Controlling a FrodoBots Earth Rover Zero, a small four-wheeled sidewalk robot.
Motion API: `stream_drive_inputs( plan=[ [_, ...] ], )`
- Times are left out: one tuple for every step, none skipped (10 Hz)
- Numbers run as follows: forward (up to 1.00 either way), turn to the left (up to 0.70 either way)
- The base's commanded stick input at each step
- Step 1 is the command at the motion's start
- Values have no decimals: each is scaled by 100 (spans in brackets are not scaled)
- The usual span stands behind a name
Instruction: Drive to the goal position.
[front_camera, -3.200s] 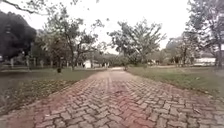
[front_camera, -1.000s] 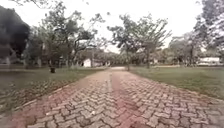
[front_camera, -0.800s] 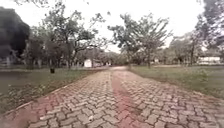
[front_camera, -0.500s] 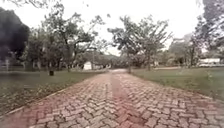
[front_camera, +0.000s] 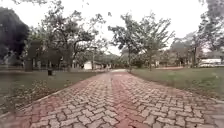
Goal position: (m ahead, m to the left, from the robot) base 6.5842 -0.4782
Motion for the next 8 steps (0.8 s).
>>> stream_drive_inputs(
  plan=[
    [70,0],
    [70,0],
    [70,0],
    [70,0],
    [70,0],
    [70,0],
    [70,0],
    [70,0]
  ],
)
